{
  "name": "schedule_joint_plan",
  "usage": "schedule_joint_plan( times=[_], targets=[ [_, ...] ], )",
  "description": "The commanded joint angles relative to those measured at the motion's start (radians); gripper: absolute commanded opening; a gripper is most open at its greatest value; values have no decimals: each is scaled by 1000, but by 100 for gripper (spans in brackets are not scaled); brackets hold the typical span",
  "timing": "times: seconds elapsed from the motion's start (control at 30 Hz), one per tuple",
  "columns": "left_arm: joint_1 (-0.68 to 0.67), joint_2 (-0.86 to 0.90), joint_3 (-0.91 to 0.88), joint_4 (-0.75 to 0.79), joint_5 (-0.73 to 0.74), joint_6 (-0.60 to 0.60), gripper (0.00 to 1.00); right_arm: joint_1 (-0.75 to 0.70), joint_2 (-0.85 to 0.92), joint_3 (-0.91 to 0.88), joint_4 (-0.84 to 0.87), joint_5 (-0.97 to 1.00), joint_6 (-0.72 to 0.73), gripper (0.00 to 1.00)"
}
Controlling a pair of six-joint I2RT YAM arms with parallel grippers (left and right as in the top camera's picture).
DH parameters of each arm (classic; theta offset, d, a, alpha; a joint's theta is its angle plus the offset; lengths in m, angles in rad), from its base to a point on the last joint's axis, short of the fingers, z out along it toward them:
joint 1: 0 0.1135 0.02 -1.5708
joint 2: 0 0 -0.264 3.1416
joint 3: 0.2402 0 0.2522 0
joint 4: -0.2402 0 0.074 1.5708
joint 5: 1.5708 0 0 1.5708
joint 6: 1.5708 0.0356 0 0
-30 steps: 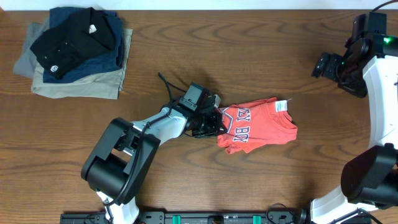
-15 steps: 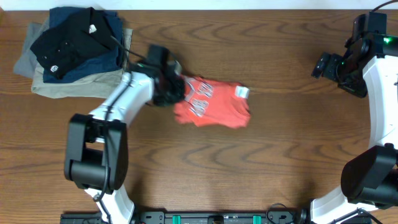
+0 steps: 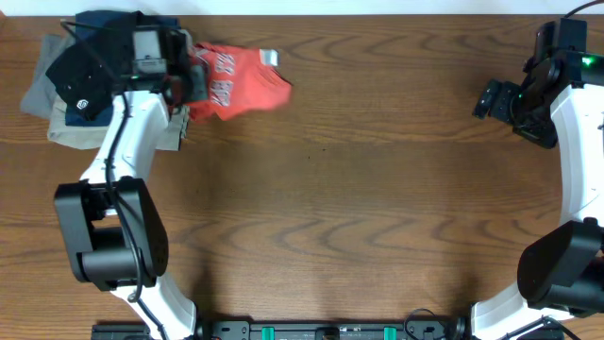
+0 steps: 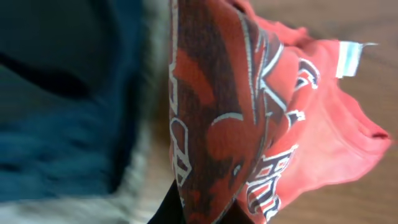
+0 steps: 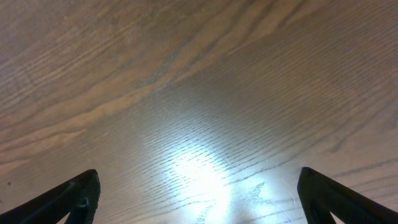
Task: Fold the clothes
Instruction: 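Carry the red shirt to the clothes stack and place it on top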
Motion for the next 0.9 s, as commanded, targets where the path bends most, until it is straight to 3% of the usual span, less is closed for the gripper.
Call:
schedule_joint_plan(
  times=[0.0, 0.47, 0.63, 0.87],
  targets=[
    [20, 4, 27, 60, -46, 44, 6, -3, -11, 11, 0, 11, 10, 99],
    [25, -19, 119, 135, -309, 16, 6, -3, -11, 11, 0, 11, 10, 99],
    [26, -58, 155, 136, -314, 8, 6, -3, -11, 11, 0, 11, 10, 99],
    [50, -116, 157, 141, -314, -96, 6, -3, -11, 11, 0, 11, 10, 99]
  ],
)
